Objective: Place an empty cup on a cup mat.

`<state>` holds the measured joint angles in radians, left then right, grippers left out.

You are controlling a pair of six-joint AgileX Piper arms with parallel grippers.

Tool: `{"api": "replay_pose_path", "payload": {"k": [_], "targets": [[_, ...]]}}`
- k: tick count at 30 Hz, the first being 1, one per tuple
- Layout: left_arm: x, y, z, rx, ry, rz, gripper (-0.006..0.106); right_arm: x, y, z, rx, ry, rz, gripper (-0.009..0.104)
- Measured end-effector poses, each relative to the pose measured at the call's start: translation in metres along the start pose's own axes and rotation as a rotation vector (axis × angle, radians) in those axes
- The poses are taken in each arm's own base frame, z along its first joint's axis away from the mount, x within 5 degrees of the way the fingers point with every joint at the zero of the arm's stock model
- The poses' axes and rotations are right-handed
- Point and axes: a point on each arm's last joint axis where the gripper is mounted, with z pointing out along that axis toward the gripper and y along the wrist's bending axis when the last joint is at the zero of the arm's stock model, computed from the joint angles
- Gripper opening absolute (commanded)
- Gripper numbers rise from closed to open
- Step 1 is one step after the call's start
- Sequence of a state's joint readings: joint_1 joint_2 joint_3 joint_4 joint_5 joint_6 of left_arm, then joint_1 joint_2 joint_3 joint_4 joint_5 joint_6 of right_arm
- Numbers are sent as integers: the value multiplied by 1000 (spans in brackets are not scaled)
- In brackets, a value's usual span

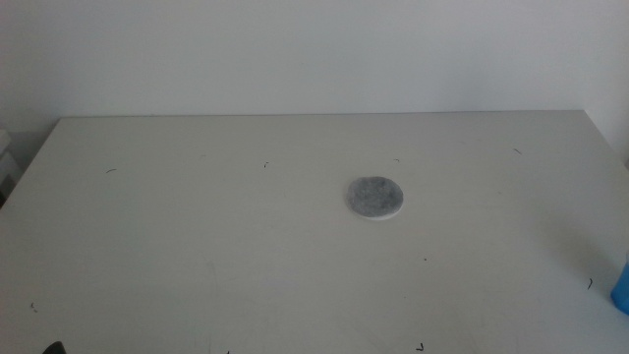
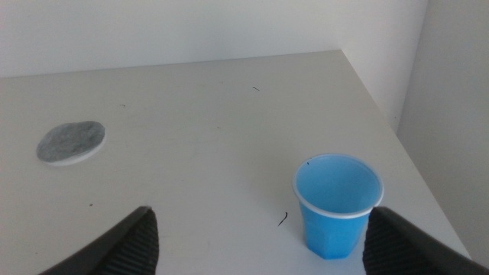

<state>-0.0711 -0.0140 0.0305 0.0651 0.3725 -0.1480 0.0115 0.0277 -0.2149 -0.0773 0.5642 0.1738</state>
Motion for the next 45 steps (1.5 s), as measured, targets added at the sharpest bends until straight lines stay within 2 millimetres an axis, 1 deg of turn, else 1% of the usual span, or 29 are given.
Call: {"api": "replay_pose_path", "payload": {"k": [5,11,17,27,31,36,43,45], "targets": [[0,0,0,0,0,0,105,-20,2,0,8,31,-5,87],[0,0,0,0,0,0,105,-57,5,-2,21,54,-14,87],[0,0,0,0,0,0,105,-96,9,-1,39,157,0,87],[0,0,0,0,0,0,105,-148,15,11,63,330,8,87],[0,0,0,0,0,0,105,-163,16,21,72,405,-9,87],[0,0,0,0,0,0,105,-176,19,41,68,515,-76,87],[0,0,0,0,0,0,105,-186,21,81,62,627,-124,87],[0,0,0,0,0,0,105,-187,19,93,67,656,-131,87]]}}
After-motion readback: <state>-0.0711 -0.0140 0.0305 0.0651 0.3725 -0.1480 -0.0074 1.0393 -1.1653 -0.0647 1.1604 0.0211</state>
